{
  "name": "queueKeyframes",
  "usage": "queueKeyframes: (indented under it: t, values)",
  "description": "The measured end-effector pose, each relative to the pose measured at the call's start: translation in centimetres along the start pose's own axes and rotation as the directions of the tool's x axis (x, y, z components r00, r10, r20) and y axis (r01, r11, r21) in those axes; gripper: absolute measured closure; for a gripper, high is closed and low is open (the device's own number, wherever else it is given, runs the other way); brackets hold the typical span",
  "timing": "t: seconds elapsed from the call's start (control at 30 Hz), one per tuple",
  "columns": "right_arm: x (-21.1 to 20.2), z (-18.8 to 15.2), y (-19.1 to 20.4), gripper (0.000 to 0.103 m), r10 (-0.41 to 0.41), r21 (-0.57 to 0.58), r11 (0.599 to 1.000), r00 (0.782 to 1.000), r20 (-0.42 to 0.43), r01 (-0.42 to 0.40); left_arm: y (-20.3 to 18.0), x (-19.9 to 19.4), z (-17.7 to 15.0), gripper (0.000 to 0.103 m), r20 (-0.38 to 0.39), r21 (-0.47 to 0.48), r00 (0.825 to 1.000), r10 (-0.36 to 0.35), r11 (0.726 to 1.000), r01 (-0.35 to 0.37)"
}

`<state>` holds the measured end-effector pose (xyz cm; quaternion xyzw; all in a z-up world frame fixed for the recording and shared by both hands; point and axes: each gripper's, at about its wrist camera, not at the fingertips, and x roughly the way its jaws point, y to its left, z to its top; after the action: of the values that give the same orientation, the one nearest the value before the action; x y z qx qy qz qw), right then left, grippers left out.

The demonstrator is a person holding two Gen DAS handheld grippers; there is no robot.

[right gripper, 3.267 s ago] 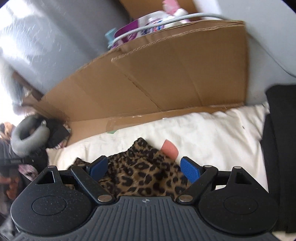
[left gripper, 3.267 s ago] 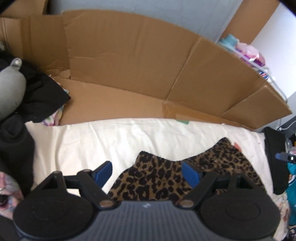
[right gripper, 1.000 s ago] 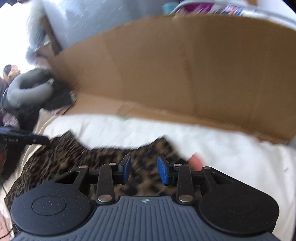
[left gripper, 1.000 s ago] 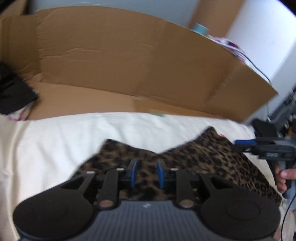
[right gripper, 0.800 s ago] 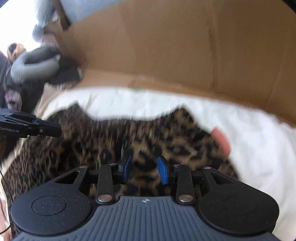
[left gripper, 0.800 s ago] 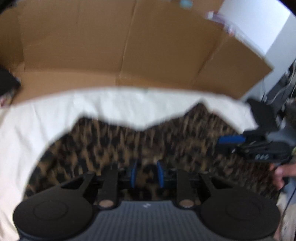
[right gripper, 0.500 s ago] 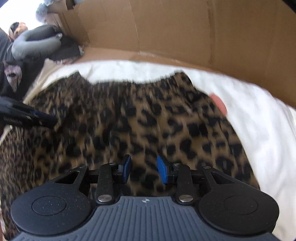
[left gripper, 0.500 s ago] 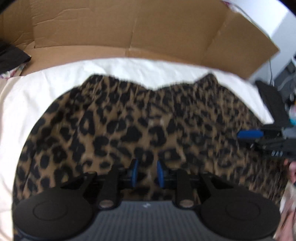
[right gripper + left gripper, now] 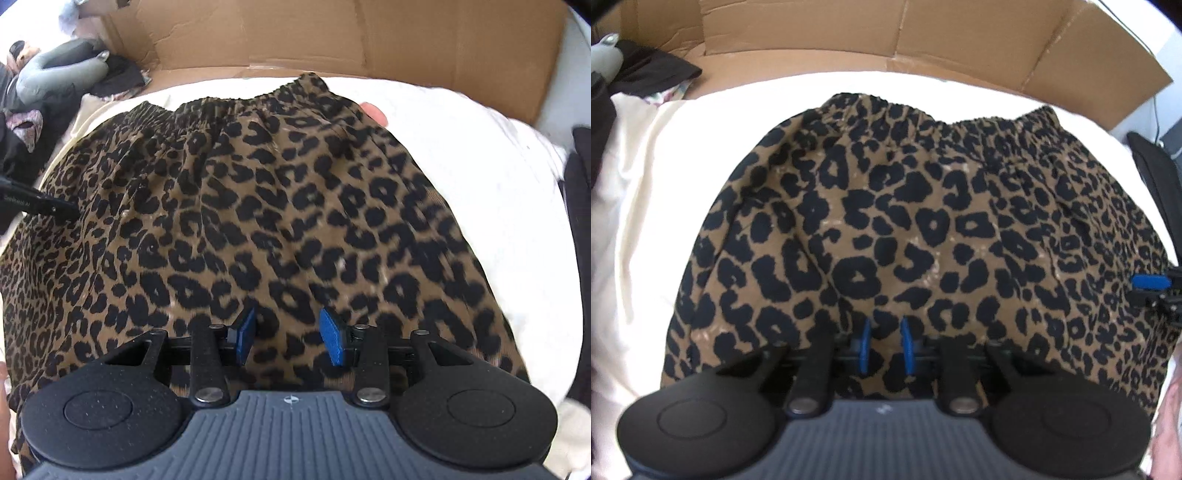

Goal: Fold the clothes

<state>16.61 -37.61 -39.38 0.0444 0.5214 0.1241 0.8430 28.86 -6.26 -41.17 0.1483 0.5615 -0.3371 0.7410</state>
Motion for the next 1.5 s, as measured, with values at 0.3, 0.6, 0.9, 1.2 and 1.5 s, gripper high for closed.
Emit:
queueKeyframes:
  t: [0.3, 0.6, 0.9, 1.2, 1.5]
  values:
    - [-2.1, -2.3, -1.6, 0.056, -0.013, 0.035, 0.999, 1.0, -0.005, 0.013, 0.0, -0.3, -0.8, 0.083, -0.041, 0.058, 0.999, 0.009, 0.998, -0.007]
    - [-6.1, -3.8, -4.7, 0.052, -0.073, 0.165, 0.985, 0.993, 0.089, 0.057, 2.2, -2.4, -3.5, 0.082, -0.047, 0.102, 0.994, 0.101, 0.99, -0.096]
    - [-5.6, -6.8, -7.1, 0.052, -0.121, 0.171, 0.979, 0.992, 0.02, 0.116, 6.1, -5.1, -4.8, 0.078, 0.001, -0.036, 0.985, 0.174, 0.984, -0.174]
    - [-7.7, -6.7, -7.6, 0.052, -0.115, 0.176, 0.979, 0.993, 0.034, 0.107, 10.5, -8.7, -6.7, 0.068, 0.125, -0.239, 0.961, 0.247, 0.947, -0.213]
    - [-8.6, -5.3, -6.9, 0.052, -0.112, 0.222, 0.971, 0.986, 0.125, 0.082, 13.7, -10.0, -10.4, 0.068, 0.117, -0.372, 0.957, 0.264, 0.906, -0.205]
